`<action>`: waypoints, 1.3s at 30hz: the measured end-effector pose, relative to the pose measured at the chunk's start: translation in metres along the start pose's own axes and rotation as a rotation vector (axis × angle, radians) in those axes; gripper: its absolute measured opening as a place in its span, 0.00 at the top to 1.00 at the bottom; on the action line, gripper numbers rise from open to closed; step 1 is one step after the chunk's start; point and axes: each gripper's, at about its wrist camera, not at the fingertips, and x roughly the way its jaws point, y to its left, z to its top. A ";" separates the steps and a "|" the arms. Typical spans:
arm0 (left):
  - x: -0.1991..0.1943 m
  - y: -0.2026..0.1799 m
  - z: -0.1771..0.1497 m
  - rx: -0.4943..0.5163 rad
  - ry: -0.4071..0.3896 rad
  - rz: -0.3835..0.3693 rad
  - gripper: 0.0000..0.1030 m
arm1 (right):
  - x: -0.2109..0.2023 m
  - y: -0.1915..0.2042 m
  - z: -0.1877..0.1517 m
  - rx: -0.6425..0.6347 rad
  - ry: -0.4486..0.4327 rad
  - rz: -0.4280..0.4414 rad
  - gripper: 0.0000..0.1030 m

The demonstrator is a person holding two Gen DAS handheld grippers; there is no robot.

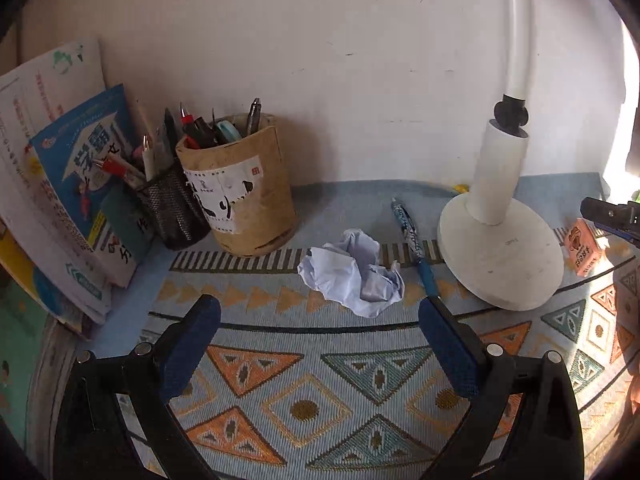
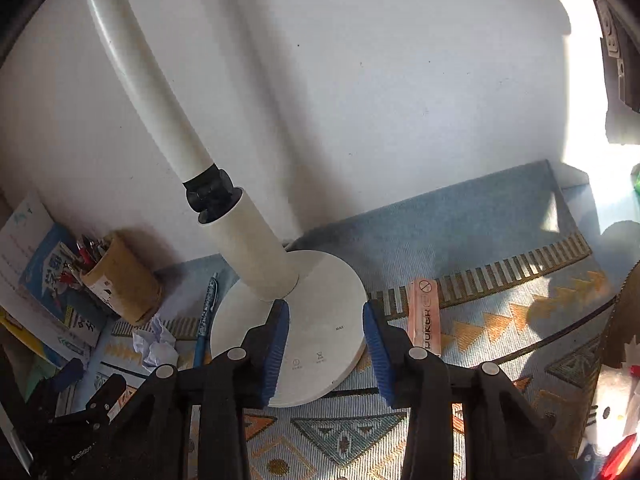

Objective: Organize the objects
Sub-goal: 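Move left gripper toward the paper ball while right moves toward the pink box, then grasp the white paper ball with left while right grasps the pink snack box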

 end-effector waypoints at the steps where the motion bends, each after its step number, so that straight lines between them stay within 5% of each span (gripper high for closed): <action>1: 0.004 -0.004 0.002 0.025 -0.007 0.015 0.03 | 0.007 -0.005 0.001 0.024 0.021 0.011 0.63; 10: 0.025 -0.010 -0.001 0.062 -0.009 0.039 0.03 | 0.015 -0.047 -0.002 0.140 0.026 -0.089 0.63; 15: 0.037 0.008 -0.008 -0.011 0.031 -0.083 0.04 | 0.011 -0.049 -0.002 0.119 -0.015 -0.204 0.63; 20: 0.035 0.014 -0.010 -0.052 0.004 -0.263 0.04 | 0.022 -0.042 -0.009 0.015 -0.038 -0.425 0.59; 25: 0.051 0.006 0.000 -0.060 0.033 -0.225 0.04 | 0.035 -0.039 -0.009 -0.020 -0.004 -0.472 0.39; 28: 0.068 -0.001 0.007 -0.062 0.078 -0.177 0.05 | 0.044 -0.044 -0.007 -0.005 0.032 -0.468 0.38; 30: 0.076 -0.003 0.008 -0.071 0.089 -0.178 0.18 | 0.050 -0.049 -0.009 0.004 0.063 -0.454 0.40; 33: 0.082 -0.004 0.007 -0.071 0.121 -0.178 0.33 | 0.051 -0.051 -0.009 0.016 0.071 -0.450 0.60; 36: 0.078 -0.003 0.005 -0.074 0.102 -0.188 0.51 | 0.049 -0.050 -0.009 0.013 0.063 -0.437 0.61; 39: 0.072 0.000 0.001 -0.081 0.111 -0.228 0.52 | 0.037 -0.043 -0.012 0.010 0.036 -0.382 0.61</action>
